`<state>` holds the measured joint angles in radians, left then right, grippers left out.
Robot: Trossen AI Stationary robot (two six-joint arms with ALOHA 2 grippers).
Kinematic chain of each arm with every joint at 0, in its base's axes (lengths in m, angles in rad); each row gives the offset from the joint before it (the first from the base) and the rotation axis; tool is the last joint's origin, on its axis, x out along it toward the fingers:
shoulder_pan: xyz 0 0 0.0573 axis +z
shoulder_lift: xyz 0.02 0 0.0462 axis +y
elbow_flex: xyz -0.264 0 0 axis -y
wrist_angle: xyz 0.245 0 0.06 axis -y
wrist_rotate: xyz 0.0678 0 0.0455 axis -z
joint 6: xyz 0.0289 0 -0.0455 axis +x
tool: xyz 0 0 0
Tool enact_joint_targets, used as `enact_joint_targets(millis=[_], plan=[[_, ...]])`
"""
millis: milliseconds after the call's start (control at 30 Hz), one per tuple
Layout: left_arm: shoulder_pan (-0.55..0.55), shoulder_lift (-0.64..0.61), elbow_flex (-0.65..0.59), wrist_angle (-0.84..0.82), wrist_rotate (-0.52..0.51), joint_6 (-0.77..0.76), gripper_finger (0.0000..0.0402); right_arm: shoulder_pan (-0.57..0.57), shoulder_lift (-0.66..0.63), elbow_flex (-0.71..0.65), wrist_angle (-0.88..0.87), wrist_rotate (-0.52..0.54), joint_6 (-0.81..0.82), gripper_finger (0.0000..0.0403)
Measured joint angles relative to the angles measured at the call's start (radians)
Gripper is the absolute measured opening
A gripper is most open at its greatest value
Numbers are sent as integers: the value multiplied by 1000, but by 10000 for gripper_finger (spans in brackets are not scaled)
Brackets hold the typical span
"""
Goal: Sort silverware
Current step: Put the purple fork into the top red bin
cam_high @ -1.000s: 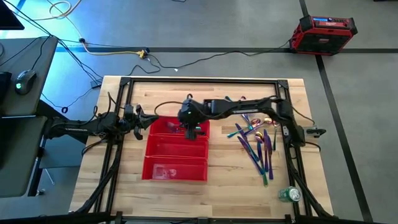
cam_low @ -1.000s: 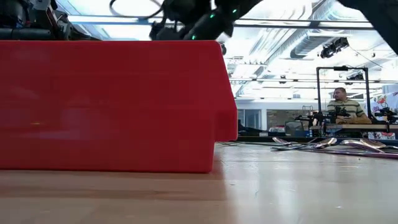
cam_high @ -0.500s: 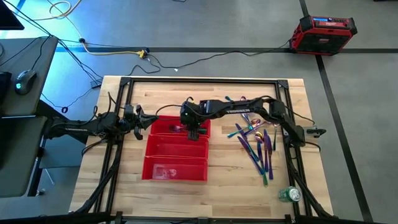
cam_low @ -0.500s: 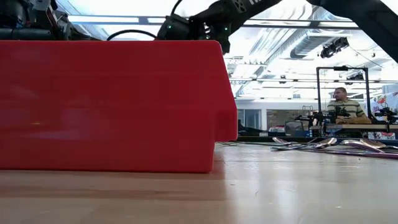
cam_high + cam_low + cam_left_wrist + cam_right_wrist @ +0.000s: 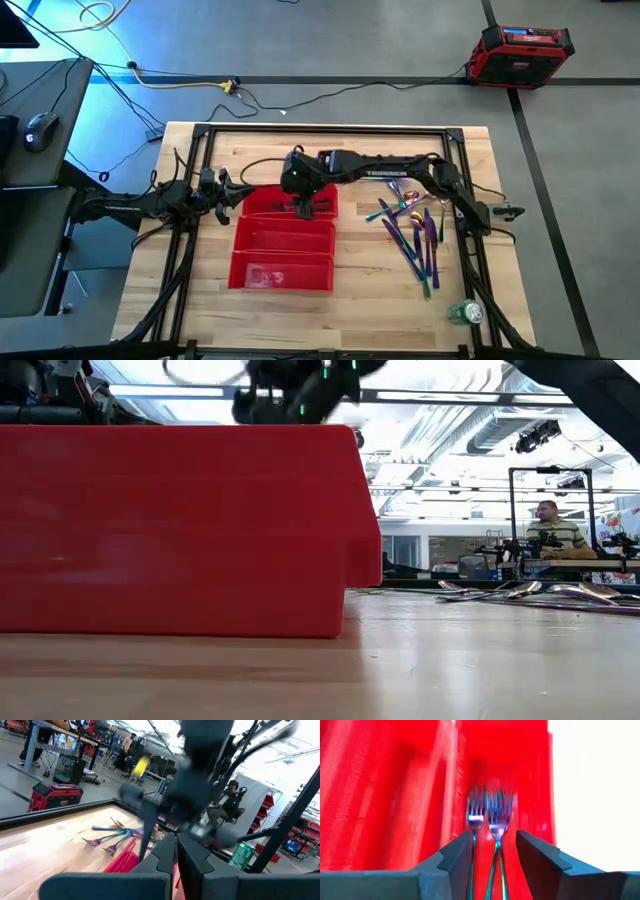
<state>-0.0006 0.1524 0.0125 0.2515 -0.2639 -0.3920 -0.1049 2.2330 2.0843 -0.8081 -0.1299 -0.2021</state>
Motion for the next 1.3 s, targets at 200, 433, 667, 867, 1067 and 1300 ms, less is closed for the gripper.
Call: enact_joint_targets(millis=[200, 433, 667, 867, 1067, 1300], plan=[[0, 0, 0, 0, 28, 0, 0, 10, -4, 277, -322, -3, -114, 142], [0, 0, 0, -9, 36, -17, 0, -43, -264, 6, -413, 2, -104, 142], [0, 0, 0, -14, 26, -17, 0, -129, -488, -477, -149, 16, -64, 142], [0, 0, 0, -15, 16, -16, 0, -213, -526, -815, 75, 23, -57, 142], [0, 0, 0, -15, -9, -6, 0, -289, -486, -950, 201, 24, -72, 142], [0, 0, 0, -13, -14, 2, 0, -358, -434, -970, 242, 20, -136, 142]])
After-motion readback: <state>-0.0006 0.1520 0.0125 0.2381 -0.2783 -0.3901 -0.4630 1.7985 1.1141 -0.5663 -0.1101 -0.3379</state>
